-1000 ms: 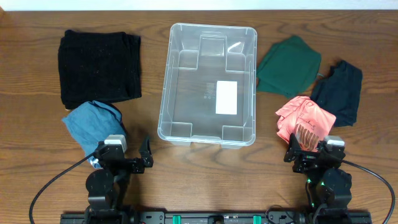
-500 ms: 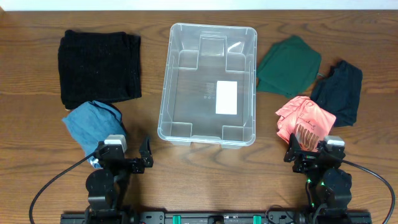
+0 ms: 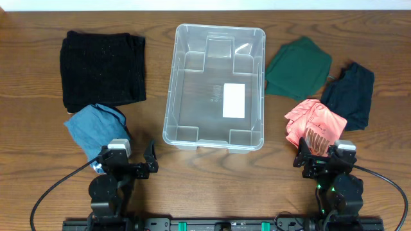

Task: Pack container

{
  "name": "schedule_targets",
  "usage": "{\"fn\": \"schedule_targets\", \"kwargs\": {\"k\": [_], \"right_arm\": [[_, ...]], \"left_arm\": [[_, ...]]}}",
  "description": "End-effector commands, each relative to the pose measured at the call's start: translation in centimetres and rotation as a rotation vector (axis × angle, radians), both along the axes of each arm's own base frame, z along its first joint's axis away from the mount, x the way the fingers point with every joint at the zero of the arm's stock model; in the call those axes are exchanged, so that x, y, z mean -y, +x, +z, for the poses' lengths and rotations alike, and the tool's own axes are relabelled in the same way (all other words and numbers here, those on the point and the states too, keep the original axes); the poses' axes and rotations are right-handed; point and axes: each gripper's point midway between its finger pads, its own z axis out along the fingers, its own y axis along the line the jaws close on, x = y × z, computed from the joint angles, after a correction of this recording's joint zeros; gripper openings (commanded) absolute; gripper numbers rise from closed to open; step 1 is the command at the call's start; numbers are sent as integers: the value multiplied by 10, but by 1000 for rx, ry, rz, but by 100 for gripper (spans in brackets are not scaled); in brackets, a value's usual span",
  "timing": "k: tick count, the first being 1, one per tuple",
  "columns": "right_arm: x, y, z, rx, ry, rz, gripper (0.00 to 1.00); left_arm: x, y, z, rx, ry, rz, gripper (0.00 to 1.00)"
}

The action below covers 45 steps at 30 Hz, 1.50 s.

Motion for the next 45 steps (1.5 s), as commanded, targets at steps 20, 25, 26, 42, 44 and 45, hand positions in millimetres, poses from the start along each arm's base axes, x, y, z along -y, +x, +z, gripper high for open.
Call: {"fn": "schedule_targets", "kwargs": {"k": [20, 25, 26, 42, 44, 45], "right_arm": [[2, 0, 0, 5, 11, -17, 99], [2, 0, 0, 5, 11, -17, 99], [2, 0, 0, 5, 11, -17, 99], [2, 0, 0, 5, 11, -17, 99], [2, 0, 0, 5, 11, -17, 99], [2, 0, 0, 5, 11, -17, 99]], "left_arm": [[2, 0, -13, -39, -28, -1, 98], [0, 3, 28, 28, -238, 66, 98], [-1, 5, 43, 55, -290, 83, 98], [-35, 86, 199, -235, -169, 242, 98], [-42, 107, 215, -247, -170, 261, 98], [-44, 116, 221, -244, -166, 263, 98]]}}
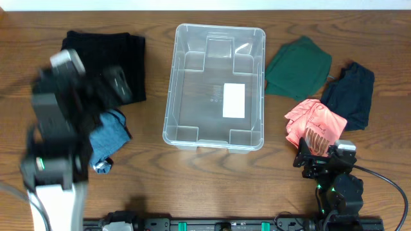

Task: Pack container

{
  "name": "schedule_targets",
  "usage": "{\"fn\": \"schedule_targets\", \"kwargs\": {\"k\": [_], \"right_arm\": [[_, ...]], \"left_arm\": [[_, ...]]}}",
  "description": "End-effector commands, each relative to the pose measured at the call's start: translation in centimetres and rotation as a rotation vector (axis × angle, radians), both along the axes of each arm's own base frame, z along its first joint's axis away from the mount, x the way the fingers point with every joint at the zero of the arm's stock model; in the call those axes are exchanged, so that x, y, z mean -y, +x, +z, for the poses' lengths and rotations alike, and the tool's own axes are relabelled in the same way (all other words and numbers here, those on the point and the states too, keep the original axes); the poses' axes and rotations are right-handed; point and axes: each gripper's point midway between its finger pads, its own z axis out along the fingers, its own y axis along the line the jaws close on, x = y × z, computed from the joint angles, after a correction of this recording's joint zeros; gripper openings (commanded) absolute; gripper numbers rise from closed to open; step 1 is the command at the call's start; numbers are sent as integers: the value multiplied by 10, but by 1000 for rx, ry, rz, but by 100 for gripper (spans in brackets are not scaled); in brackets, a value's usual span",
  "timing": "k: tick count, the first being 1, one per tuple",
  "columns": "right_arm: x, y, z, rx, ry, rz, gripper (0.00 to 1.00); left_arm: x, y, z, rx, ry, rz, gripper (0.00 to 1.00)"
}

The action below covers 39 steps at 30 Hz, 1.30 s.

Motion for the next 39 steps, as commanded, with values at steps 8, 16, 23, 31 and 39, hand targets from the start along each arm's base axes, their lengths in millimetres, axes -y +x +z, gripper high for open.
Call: {"fn": "schedule_targets", "kwargs": {"k": [8, 16, 23, 31, 39], "right_arm": [[2, 0, 0, 4, 11, -16, 99], [2, 0, 0, 4, 11, -16, 99], [2, 0, 0, 4, 11, -16, 99], [2, 0, 0, 4, 11, -16, 99], [2, 0, 0, 4, 11, -16, 99]], "left_arm": [[-60, 60, 14, -36, 53, 79, 98], [-133, 70, -56, -137, -303, 17, 98], [-194, 64, -130, -223, -406, 15, 98], [-218, 74, -196, -286, -321, -70, 99], [-238, 94, -245, -277, -309, -69, 99]]}}
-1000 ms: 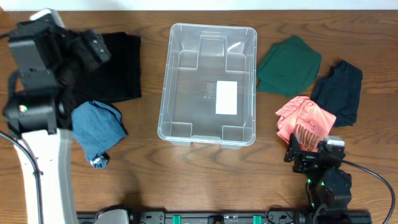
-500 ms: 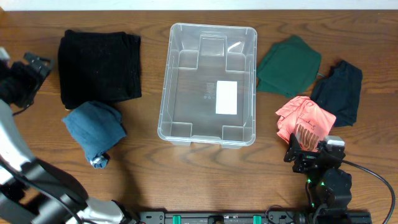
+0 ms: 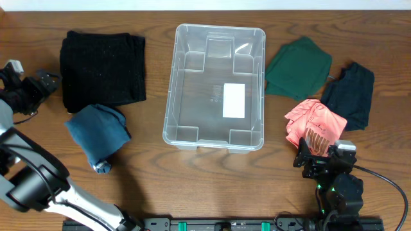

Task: Pack container

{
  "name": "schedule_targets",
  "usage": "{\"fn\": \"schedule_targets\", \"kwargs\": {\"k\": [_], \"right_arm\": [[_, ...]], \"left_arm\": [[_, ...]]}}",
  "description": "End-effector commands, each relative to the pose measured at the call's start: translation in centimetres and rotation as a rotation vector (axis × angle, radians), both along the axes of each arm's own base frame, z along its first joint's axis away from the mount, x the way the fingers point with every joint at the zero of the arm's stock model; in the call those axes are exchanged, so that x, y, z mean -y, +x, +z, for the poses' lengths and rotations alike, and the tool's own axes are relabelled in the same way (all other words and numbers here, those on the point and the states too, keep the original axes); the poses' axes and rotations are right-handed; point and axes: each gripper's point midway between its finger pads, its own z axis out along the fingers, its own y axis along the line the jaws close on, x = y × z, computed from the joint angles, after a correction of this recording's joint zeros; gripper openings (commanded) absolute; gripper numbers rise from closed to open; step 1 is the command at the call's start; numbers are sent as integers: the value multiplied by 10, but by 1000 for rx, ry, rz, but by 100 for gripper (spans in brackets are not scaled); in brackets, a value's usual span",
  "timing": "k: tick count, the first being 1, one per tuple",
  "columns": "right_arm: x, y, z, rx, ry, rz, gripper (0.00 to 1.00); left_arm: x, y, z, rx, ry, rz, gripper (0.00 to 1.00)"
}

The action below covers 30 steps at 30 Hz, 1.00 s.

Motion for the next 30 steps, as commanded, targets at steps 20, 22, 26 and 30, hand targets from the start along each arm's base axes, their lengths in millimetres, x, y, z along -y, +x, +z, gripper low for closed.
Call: {"fn": "schedule_targets", "kwargs": {"k": [20, 22, 26, 30], "right_arm": [[2, 0, 0, 4, 11, -16, 99], [2, 0, 0, 3, 11, -16, 99], [2, 0, 0, 3, 11, -16, 99], [2, 0, 0, 3, 11, -16, 99]], "left_arm": [[25, 21, -87, -42, -173, -69, 99], [33, 24, -89, -42, -187, -87, 98], [49, 36, -79, 21, -223, -141, 99], [61, 44, -67, 90, -265, -185, 99]]}}
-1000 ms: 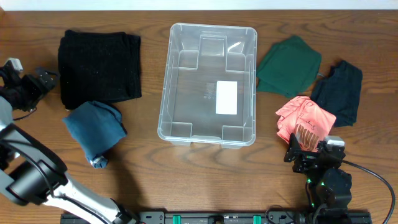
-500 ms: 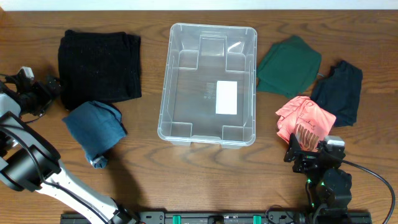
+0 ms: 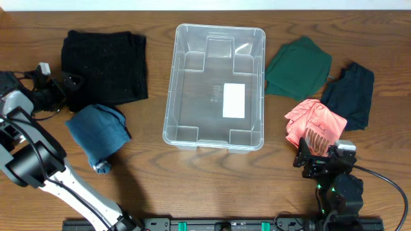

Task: Pack container

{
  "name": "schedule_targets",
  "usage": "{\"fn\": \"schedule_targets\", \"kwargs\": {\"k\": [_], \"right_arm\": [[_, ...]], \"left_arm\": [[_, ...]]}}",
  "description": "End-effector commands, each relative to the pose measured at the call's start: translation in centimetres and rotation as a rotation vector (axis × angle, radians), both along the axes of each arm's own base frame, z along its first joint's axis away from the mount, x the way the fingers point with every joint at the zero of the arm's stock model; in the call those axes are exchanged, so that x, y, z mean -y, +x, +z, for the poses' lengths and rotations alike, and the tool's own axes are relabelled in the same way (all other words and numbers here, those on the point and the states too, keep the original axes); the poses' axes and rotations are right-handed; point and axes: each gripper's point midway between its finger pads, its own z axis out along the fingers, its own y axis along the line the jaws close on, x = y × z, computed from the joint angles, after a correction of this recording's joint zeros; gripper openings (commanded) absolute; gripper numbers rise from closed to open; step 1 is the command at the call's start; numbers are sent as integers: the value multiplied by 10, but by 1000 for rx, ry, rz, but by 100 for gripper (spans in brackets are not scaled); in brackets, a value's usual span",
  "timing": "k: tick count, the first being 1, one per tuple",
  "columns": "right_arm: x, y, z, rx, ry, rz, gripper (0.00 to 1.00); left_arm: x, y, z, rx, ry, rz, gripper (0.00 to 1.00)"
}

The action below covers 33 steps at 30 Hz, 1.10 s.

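A clear plastic container (image 3: 168, 96) stands empty in the middle of the table, with a white label on its floor. Left of it lies a folded black cloth (image 3: 106, 64), and a blue cloth (image 3: 96, 131) lies in front of that. On the right are a green cloth (image 3: 298, 67), a dark navy cloth (image 3: 350, 93) and a pink cloth (image 3: 314, 122). My left gripper (image 3: 66, 93) looks open at the black cloth's left edge, just above the blue cloth. At the front right my right gripper (image 3: 319, 154) rests open by the pink cloth's near edge.
My left arm curves in from the front left corner along the table's left side. The right arm's base and cables sit at the front right edge. Bare wood shows in front of the container.
My left gripper has moved right from the table's far left edge to the left edge of the black cloth. The cloths, the container and the right arm are unchanged.
Both grippers first rested at the front edge, the left one over the blue cloth's near end. The left arm then rose, blurred, above the blue and black cloths. It later reached the far left edge, and now it is at the black cloth. No cloth has moved.
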Motion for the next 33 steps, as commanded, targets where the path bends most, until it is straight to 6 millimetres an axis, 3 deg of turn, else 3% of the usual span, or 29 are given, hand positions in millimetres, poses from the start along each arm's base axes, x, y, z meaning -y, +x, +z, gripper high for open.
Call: {"fn": "schedule_targets", "kwargs": {"k": [1, 2, 7, 13, 17, 23, 28, 33], "right_arm": [[2, 0, 0, 4, 11, -16, 99], [2, 0, 0, 3, 11, -16, 99], [2, 0, 0, 3, 11, -16, 99], [2, 0, 0, 3, 11, -16, 99], [2, 0, 0, 3, 11, -16, 99], [2, 0, 0, 3, 11, -16, 99], [2, 0, 0, 3, 11, -16, 99], [2, 0, 0, 3, 11, -16, 99]], "left_arm": [[19, 7, 3, 47, -100, -45, 99], [20, 8, 4, 52, -110, -44, 94], [27, 10, 16, 107, -169, -72, 47], [39, 14, 64, 300, -339, -156, 6], [34, 12, 83, 298, -410, -127, 6], [44, 4, 149, 392, -427, -186, 6], [70, -9, 232, 499, -337, -260, 6], [120, -29, 329, 623, -207, -336, 6]]}}
